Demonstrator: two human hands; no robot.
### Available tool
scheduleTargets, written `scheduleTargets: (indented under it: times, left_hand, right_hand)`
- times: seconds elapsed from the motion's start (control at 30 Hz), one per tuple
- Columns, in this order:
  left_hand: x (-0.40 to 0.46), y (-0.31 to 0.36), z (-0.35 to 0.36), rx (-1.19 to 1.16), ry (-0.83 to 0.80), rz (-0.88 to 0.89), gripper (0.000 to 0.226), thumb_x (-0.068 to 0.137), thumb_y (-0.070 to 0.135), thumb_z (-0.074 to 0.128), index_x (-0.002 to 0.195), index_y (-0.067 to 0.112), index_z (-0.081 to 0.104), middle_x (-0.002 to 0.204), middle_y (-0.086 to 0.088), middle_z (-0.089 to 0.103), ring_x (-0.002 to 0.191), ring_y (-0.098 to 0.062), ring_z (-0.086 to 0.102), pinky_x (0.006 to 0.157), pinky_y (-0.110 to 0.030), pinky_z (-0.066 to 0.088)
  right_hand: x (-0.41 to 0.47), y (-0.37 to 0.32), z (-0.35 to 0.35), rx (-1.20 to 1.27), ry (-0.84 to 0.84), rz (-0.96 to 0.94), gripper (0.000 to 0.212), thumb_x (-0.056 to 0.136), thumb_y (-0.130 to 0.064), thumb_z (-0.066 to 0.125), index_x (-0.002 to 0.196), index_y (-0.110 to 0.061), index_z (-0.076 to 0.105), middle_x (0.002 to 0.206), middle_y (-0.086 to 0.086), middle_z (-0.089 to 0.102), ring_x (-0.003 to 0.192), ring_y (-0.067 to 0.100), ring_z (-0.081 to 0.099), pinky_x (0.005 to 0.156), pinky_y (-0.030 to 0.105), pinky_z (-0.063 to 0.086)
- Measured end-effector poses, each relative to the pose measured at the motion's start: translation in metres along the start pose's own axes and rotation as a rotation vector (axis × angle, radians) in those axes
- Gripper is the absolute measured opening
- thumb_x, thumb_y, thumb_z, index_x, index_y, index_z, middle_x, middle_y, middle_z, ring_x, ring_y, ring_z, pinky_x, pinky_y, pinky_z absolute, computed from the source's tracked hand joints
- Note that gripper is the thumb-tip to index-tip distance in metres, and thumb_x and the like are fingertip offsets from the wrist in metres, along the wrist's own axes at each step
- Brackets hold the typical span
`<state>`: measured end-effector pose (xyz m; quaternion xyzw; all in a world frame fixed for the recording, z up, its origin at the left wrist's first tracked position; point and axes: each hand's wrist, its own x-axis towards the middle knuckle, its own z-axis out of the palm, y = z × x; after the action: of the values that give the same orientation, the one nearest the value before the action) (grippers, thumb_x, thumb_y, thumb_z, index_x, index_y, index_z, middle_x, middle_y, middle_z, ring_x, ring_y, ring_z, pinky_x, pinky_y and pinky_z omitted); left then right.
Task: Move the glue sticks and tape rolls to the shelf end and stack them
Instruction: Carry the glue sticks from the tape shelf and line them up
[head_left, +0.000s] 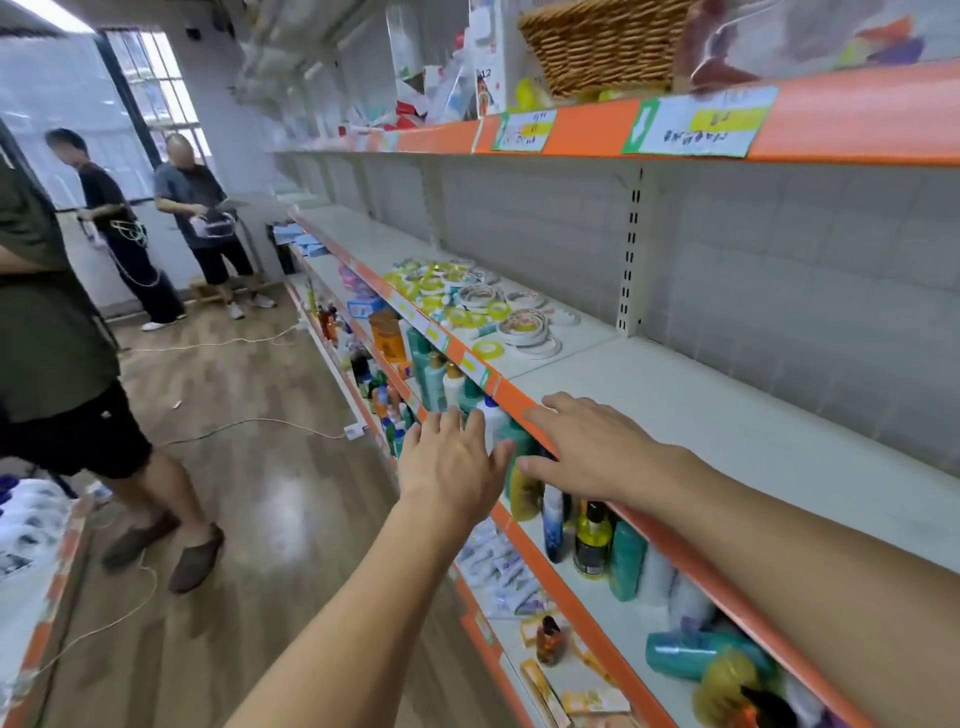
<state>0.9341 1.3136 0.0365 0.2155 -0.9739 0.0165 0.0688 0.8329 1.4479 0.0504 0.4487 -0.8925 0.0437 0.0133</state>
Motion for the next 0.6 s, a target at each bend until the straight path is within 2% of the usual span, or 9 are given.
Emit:
scheduleTargets:
  times: [0.1,0.3,0.43,0.6]
  left_hand:
    - [0.033,-0.020,0.010,-0.008,-0.013,-0.017,0.063,0.100,0.059,0.022,0.146,0.019,0.036,0.150,-0.006,0.038,0.140,-0.027,0.030,0.115,-0.042,0.025]
    - [0.100,-0.058,0.032,-0.023,-0.059,-0.031,0.065,0.099,0.062,0.022,0.145,0.019,0.036,0.151,-0.006,0.039,0.143,-0.027,0.028,0.115,-0.043,0.024]
    - [0.156,-0.080,0.043,-0.025,-0.083,0.027,0.063,0.099,0.059,0.025,0.147,0.018,0.034,0.149,-0.009,0.040,0.140,-0.030,0.031,0.115,-0.044,0.024]
    - [0.224,-0.106,0.050,-0.020,-0.109,0.140,0.065,0.100,0.059,0.026,0.150,0.017,0.029,0.154,-0.011,0.032,0.143,-0.031,0.027,0.114,-0.044,0.025]
  right_hand:
    - [0.040,0.002,0.004,0.029,-0.005,-0.003,0.065,0.091,-0.058,0.049,0.148,-0.030,0.036,0.143,0.005,0.043,0.126,0.030,0.047,0.101,0.041,0.041]
    - [0.117,0.011,0.020,0.043,-0.030,0.026,0.058,0.090,-0.055,0.053,0.140,-0.026,0.044,0.133,0.005,0.049,0.120,0.029,0.051,0.098,0.044,0.045]
    - [0.168,0.016,0.032,0.050,-0.024,0.071,0.059,0.090,-0.052,0.054,0.141,-0.026,0.045,0.134,0.004,0.049,0.125,0.027,0.050,0.100,0.042,0.044]
    - [0.226,0.018,0.037,0.054,-0.042,0.172,0.053,0.089,-0.049,0.057,0.136,-0.025,0.049,0.133,0.005,0.051,0.125,0.030,0.051,0.098,0.044,0.046]
